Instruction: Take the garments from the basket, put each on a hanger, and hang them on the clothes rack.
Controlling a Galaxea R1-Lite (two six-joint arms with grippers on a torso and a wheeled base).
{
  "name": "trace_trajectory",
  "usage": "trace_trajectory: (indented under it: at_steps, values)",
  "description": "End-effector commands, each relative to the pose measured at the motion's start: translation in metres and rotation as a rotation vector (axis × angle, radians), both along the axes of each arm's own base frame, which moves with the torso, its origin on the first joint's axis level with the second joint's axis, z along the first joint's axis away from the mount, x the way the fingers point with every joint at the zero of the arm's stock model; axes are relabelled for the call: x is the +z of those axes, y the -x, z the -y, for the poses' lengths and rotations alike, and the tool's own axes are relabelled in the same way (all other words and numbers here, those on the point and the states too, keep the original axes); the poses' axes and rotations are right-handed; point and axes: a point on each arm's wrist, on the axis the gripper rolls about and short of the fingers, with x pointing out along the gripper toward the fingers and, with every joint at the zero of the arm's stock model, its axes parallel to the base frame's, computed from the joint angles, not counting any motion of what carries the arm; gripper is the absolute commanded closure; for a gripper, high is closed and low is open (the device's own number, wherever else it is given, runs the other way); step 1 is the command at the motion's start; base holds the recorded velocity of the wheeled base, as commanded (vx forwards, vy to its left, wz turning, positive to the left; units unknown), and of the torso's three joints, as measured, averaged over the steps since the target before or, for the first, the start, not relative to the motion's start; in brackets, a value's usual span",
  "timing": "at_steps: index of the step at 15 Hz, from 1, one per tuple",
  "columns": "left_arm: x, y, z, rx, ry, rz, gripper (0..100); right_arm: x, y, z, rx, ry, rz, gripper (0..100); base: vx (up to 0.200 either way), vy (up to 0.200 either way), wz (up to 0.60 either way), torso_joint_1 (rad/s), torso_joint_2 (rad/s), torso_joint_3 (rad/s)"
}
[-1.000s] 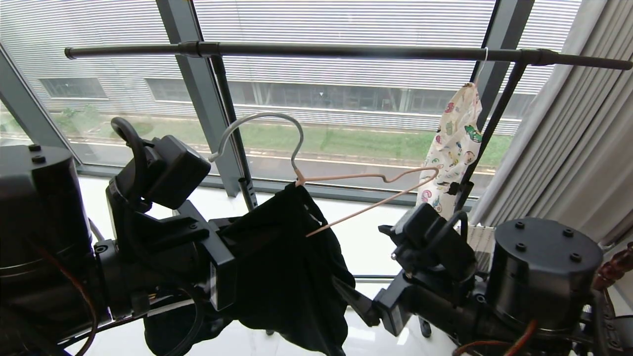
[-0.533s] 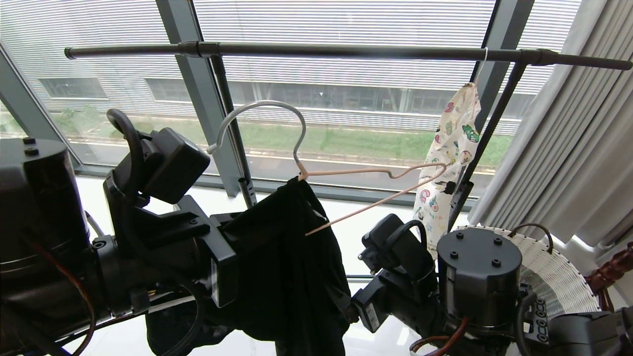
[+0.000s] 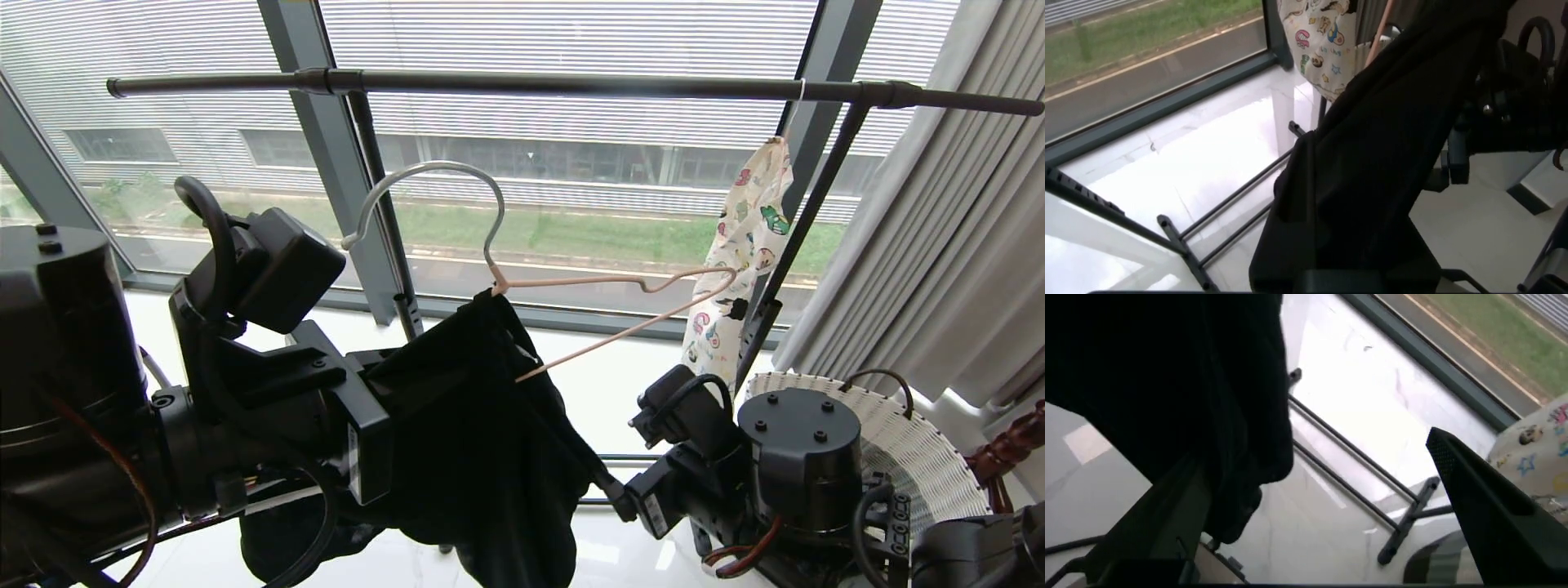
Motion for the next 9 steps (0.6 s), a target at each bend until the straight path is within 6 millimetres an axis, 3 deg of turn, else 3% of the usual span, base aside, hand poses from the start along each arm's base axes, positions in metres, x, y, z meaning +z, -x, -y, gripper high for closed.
trace_trajectory:
  at_steps: [1, 4, 9]
  values:
    - [0.000, 0.000, 0.000, 0.001, -0.001, -0.001, 100, 0.007, -0.013, 0.017, -0.091, -0.005, 0.024, 0, 0.000, 0.000, 0.00, 0.000, 0.00, 0.000]
    - [-0.003, 0.001, -0.001, 0.001, -0.006, -0.008, 100, 0.019, -0.033, 0.044, -0.191, 0.014, 0.079, 0, 0.000, 0.000, 0.00, 0.000, 0.00, 0.000]
    - [-0.021, 0.013, -0.010, 0.000, -0.041, -0.046, 100, 0.040, -0.047, 0.077, -0.307, -0.007, 0.141, 0, 0.000, 0.000, 0.00, 0.000, 0.00, 0.000]
